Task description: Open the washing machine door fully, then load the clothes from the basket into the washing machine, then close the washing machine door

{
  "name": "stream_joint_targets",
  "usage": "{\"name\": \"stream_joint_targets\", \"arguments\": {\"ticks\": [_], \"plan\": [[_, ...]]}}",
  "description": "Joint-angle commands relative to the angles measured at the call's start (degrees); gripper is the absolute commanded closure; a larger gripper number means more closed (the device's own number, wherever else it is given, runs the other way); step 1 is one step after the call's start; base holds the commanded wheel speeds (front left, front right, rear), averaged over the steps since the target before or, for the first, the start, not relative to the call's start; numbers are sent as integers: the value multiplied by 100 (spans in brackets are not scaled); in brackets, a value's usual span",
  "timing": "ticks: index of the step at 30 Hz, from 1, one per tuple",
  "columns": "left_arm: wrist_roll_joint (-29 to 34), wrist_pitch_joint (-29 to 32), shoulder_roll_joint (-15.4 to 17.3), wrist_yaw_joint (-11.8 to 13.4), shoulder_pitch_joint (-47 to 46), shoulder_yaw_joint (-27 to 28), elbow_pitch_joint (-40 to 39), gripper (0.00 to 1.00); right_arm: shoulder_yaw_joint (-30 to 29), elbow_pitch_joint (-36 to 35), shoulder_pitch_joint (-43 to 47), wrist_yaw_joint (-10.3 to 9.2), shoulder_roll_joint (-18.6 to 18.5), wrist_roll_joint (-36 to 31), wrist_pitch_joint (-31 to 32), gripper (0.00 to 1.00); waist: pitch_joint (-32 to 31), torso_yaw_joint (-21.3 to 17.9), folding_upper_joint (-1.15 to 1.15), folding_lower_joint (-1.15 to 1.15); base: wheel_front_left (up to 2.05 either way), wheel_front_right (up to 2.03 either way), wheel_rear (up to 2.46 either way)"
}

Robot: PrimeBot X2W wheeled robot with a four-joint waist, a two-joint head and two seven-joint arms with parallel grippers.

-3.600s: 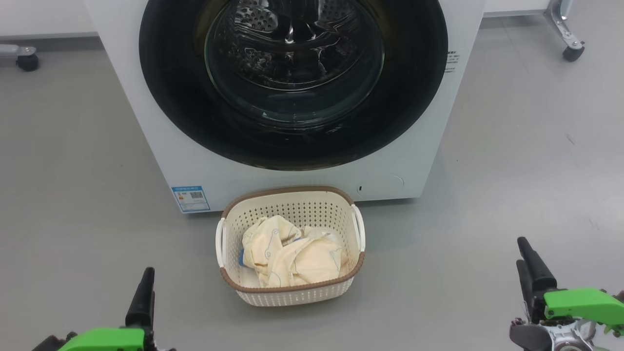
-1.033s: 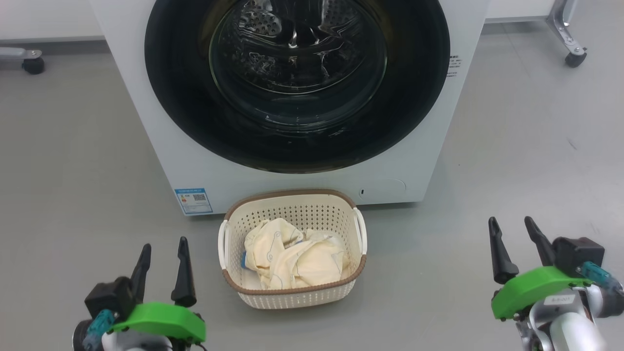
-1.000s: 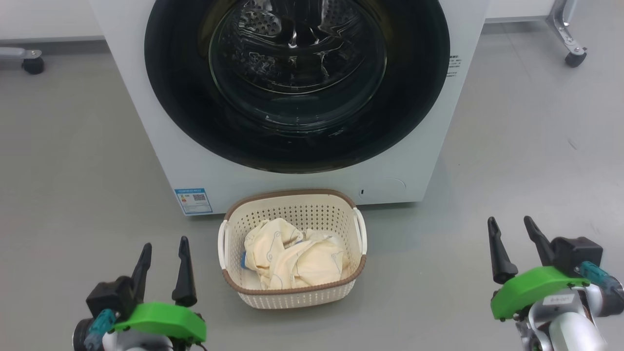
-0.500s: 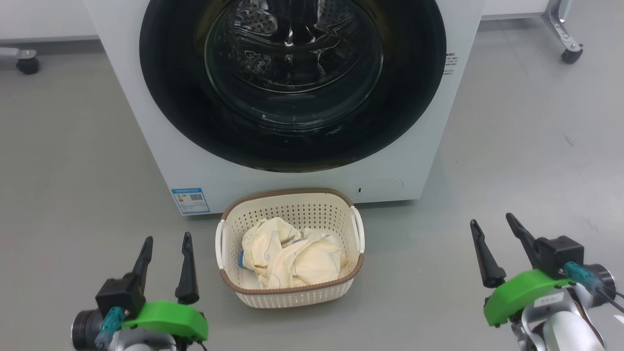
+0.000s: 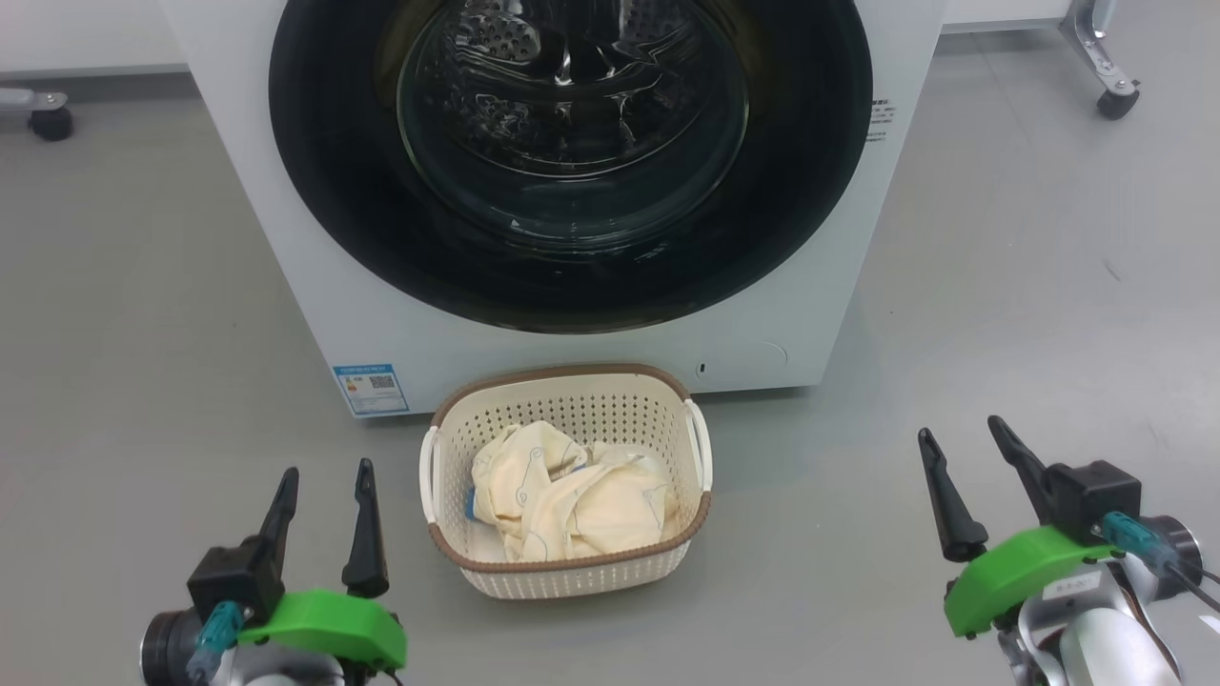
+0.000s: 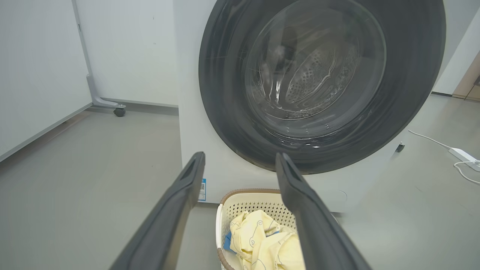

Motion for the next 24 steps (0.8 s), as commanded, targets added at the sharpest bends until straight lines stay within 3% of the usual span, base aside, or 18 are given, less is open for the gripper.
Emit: {"name": "stream_joint_targets", "arguments": {"ticks": [1, 12, 24], "plan": [[-30, -80, 94, -3, -321, 162, -124, 0, 98, -205, -329, -16, -28, -21, -79, 0, 5, -1, 0, 0, 0, 0, 0], [16, -80, 101, -119, -355, 117, -218, 0, 92, -168, -375, -16, -28, -8, -101, 0, 47, -7, 0, 0, 20, 20, -40], [42, -80, 100, -156, -380, 141, -247, 0, 76, -129, -429, -16, -27, 12, -111, 0, 95, -20, 0, 0, 101, 101, -203]]}}
